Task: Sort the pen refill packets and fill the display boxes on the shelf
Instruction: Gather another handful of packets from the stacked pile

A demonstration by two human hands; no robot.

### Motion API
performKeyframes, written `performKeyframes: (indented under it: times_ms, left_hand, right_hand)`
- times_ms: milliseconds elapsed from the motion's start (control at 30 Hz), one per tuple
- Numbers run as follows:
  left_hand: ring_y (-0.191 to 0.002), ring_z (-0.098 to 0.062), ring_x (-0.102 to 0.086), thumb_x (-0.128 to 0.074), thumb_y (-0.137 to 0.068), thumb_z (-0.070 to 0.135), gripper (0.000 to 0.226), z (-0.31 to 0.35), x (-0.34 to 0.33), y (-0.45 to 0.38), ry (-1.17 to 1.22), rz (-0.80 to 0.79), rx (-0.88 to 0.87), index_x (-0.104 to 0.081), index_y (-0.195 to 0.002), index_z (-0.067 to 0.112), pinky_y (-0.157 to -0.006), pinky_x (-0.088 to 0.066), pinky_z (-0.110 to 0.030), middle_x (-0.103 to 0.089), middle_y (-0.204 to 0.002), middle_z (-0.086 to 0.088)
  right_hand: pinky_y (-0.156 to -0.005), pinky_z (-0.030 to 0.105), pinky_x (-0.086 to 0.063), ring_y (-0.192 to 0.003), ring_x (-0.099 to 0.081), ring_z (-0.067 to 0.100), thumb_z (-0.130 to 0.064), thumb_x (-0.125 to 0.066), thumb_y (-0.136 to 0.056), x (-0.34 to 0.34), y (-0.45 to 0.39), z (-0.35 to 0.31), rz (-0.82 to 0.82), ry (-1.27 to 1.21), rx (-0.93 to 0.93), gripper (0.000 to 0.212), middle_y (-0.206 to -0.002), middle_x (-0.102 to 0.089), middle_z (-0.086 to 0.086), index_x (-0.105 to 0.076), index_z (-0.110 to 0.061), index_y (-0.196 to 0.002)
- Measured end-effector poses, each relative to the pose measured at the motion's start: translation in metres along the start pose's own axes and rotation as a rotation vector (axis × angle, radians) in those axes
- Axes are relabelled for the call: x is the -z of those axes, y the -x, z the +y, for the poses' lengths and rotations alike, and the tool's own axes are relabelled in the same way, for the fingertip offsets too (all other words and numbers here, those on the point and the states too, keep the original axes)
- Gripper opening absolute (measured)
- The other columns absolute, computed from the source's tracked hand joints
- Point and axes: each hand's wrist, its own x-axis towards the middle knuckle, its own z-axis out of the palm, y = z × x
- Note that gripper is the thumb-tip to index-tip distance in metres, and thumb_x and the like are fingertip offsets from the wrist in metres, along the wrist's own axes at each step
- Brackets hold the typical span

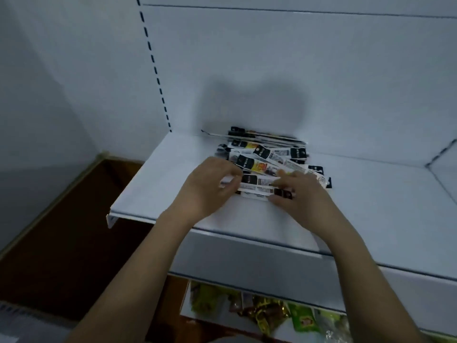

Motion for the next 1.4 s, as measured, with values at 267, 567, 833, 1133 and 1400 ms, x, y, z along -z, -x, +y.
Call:
performKeyframes:
  times_ms: [267, 567, 833, 1133, 1400]
  left_hand:
    - [-0.096, -0.020, -0.058, -0.055, -0.094, 0.036, 0.026, -0.010, -0.013, 0.001, -0.126, 0.173, -0.257, -0.072, -0.103, 0.017, -0.081, -0.045, -0.036, -0.070, -0.102, 0.001]
    - [-0.071, -0.023, -0.060, -0.051, -0.098, 0.036, 0.027, -0.011, -0.013, 0.004, -0.295, 0.193, -0.304, -0.070, -0.096, 0.017, -0.071, -0.038, -0.036, -0.070, -0.083, 0.001]
    - [-0.060, -0.025, -0.055, -0.045, -0.097, 0.027, 0.023, 0.002, -0.010, 0.008, -0.214, 0.236, -0.099, -0.058, -0.098, 0.009, -0.054, -0.034, -0.027, -0.062, -0.075, -0.005]
    - [-0.090, -0.025, -0.056, -0.058, -0.086, 0.062, 0.059, 0.003, -0.017, 0.004, -0.256, 0.184, -0.376, -0.058, -0.118, 0.012, -0.069, -0.048, -0.033, -0.062, -0.105, -0.010]
    - [-0.080, -0.026, -0.056, -0.043, -0.099, 0.045, 0.031, 0.003, -0.025, 0.003, -0.420, 0.188, -0.468, -0.051, -0.117, 0.021, -0.068, -0.037, -0.035, -0.067, -0.091, -0.002]
  right_hand:
    - [-0.074, 0.038, -0.046, -0.089, -0.058, 0.025, -0.022, -0.062, -0.096, -0.008, 0.014, -0.016, 0.357, 0.045, 0.066, 0.014, -0.094, -0.071, 0.001, -0.074, -0.016, -0.099]
    - [-0.067, 0.024, -0.049, -0.083, -0.060, 0.009, -0.023, -0.063, -0.096, 0.000, 0.033, -0.029, 0.224, -0.397, 0.000, 0.006, -0.097, -0.069, -0.007, -0.067, -0.023, -0.100]
    - [-0.071, 0.011, -0.040, -0.084, -0.053, 0.002, -0.036, -0.081, -0.079, 0.012, 0.043, 0.009, -0.092, -0.185, -0.051, 0.021, -0.101, -0.059, -0.007, -0.067, -0.032, -0.093]
    - [-0.072, 0.024, -0.049, -0.078, -0.060, 0.001, -0.031, -0.071, -0.088, 0.002, 0.020, -0.012, 0.055, -0.240, -0.024, 0.005, -0.084, -0.066, -0.014, -0.068, -0.028, -0.090]
    - [-0.056, 0.024, -0.050, -0.060, -0.061, 0.009, -0.021, -0.075, -0.086, 0.006, 0.014, -0.016, 0.003, -0.706, 0.054, 0.008, -0.068, -0.070, -0.004, -0.071, -0.019, -0.079]
